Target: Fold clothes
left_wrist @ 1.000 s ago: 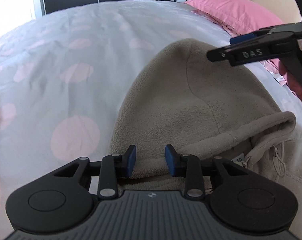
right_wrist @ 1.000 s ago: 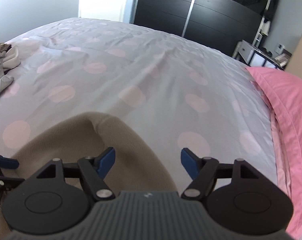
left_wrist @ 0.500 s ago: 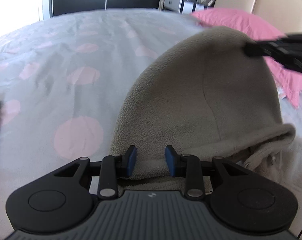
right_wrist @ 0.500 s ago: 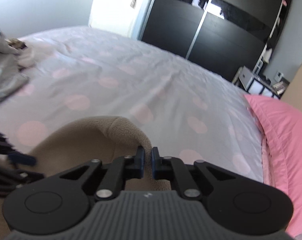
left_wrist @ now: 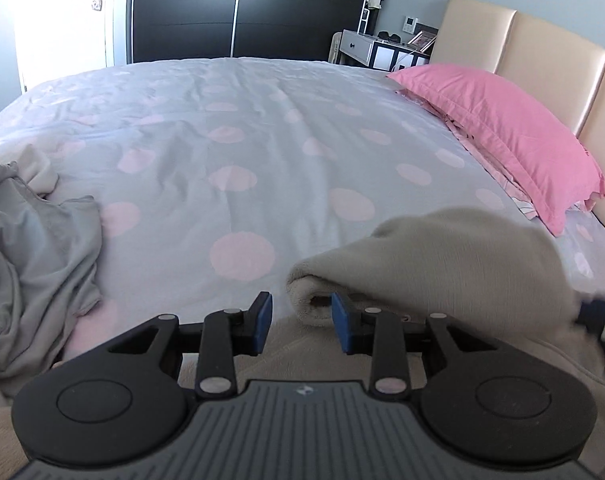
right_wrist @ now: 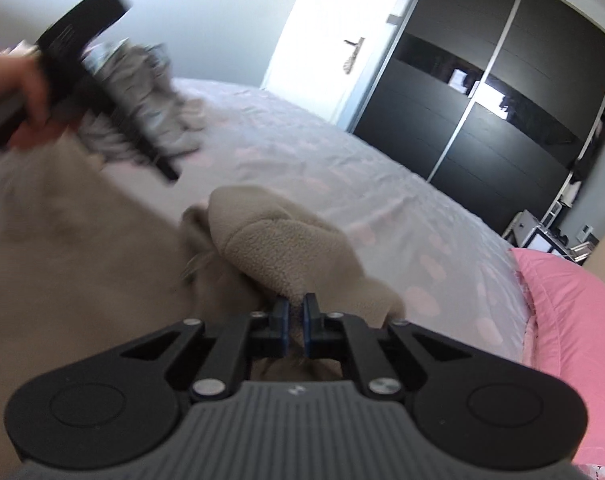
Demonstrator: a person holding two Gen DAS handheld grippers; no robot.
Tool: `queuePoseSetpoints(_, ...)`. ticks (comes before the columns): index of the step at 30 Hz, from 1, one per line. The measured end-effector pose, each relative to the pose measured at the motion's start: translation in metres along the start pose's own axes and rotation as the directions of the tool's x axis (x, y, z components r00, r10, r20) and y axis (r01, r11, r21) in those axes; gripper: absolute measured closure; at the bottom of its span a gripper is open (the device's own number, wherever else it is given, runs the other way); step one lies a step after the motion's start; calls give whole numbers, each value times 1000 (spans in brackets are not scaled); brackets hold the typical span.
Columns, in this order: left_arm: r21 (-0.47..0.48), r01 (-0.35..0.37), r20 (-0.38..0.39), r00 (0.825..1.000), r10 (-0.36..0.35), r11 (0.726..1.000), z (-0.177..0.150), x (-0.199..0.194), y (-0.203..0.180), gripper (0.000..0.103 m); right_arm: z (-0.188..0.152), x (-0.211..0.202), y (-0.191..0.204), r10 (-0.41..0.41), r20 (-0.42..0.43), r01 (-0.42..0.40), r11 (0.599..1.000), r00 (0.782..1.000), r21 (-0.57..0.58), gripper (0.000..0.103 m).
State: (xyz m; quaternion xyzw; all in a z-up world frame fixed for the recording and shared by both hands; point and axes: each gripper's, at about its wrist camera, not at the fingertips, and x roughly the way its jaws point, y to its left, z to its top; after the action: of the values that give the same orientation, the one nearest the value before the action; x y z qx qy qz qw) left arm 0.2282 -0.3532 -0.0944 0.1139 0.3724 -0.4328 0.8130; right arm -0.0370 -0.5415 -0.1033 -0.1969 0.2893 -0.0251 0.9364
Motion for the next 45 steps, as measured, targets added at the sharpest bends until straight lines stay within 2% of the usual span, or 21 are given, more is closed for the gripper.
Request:
queuePoseSetpoints(8,48,48,-30,998,-46,998,-12,-2,-38,72,-61,-13,53,69,-149,-97,977,986,-192,96)
queuePoseSetpoints(12,52,63,-43,997,-61,997,-16,9,-55,72,-83,-14,60,81,-225,-126,973,971,-193,96)
queuePoseSetpoints(15,81,42,-124,992,-31,996,-31,34,-65,72,-89,-21,58,80,-233,-113,985,969,-131,95)
queuePoseSetpoints(16,90,34,-138,990,-21,995,-38,39,-64,72,-88,-24,57,80,-232,-108,988,969,-108,91)
queuePoseSetpoints(18,108,20,-164,987,-2,994,-50,49,-63,71,-88,-32,56,93,-225,-113,991,970,-76,90)
queuePoseSetpoints(19,117,13,-177,984,8,993,-56,54,-62,71,-88,-34,53,102,-218,-119,991,970,-63,87)
queuePoseSetpoints(23,101,20,-156,988,-4,995,-53,42,-59,71,-84,-55,31,137,-168,-126,989,976,75,79)
queuePoseSetpoints(25,96,11,-127,992,2,995,-50,28,-56,71,-81,-63,12,130,-126,-105,976,983,189,67)
queuePoseSetpoints(26,94,6,-113,994,5,996,-48,21,-55,70,-80,-67,0,124,-103,-94,964,987,250,65)
queuePoseSetpoints(29,44,-20,-110,994,24,999,-47,10,-43,57,-80,-64,-38,61,-82,-19,897,995,442,61)
queuePoseSetpoints(31,7,-35,-123,992,35,999,-49,7,-33,57,-83,-50,-58,12,-115,51,846,993,530,61)
queuePoseSetpoints(33,-46,-45,-147,988,38,998,-54,12,-24,57,-91,-30,-78,-10,-157,107,776,988,621,61)
queuePoseSetpoints(35,-157,-10,-150,989,-14,988,-60,15,-10,57,-99,-11,-98,-24,-200,161,693,979,703,61)
queuePoseSetpoints(37,-288,29,-140,987,-72,957,-67,21,3,56,-111,6,-110,0,-189,154,580,982,800,61)
queuePoseSetpoints(39,-407,61,-129,984,-123,911,-74,29,15,51,-120,27,-114,51,-166,124,462,985,878,61)
queuePoseSetpoints(41,-491,86,-121,979,-165,867,-82,40,23,52,-130,40,-114,83,-157,116,371,984,921,61)
queuePoseSetpoints(42,-508,95,-104,980,-170,856,-84,42,24,57,-133,44,-112,88,-149,111,339,985,934,67)
queuePoseSetpoints(43,-517,113,-85,979,-183,848,-84,44,25,65,-134,45,-110,90,-133,97,325,987,941,87)
queuePoseSetpoints(44,-523,125,-75,979,-191,843,-81,46,25,78,-134,45,-107,92,-113,79,315,989,946,97)
queuePoseSetpoints(45,-516,107,-74,983,-168,850,-76,46,25,85,-130,40,-104,76,-104,75,323,992,943,97)
